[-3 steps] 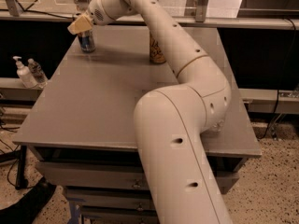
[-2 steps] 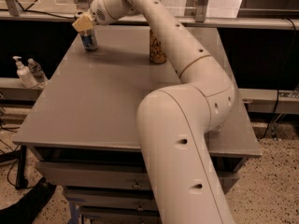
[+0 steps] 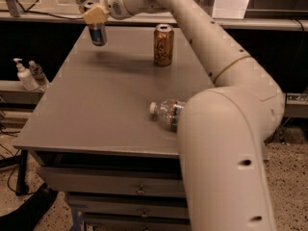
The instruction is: Pick redbull can
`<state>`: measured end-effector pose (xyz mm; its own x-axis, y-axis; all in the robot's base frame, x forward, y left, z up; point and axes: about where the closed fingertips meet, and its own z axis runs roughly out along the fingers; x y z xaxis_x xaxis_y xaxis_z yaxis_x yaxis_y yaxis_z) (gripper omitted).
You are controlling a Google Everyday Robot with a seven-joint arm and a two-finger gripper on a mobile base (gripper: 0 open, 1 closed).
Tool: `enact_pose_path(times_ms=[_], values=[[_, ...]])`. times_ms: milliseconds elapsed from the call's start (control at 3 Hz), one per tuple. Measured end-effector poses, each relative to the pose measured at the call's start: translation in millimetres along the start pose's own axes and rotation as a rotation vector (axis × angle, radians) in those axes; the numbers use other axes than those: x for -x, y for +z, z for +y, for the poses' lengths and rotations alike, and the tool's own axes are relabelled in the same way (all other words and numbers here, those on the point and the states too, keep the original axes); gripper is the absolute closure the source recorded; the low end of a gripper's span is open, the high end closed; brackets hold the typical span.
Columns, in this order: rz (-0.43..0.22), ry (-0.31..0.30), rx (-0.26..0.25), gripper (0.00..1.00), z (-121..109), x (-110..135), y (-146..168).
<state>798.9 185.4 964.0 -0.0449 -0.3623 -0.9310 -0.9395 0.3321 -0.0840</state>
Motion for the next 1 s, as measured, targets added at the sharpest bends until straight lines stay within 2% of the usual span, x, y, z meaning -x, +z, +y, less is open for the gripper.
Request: enact_pose_path(times_ms=[333, 667, 1000], values=[[-0.099, -0.012, 0.011, 1.0, 30.7, 17.2, -54.1], [-0.179, -0.001, 0.045, 1.0, 82.5, 10.3, -116.9], [-0.179, -0.003, 0.045, 1.0, 82.1, 11.6, -115.8]])
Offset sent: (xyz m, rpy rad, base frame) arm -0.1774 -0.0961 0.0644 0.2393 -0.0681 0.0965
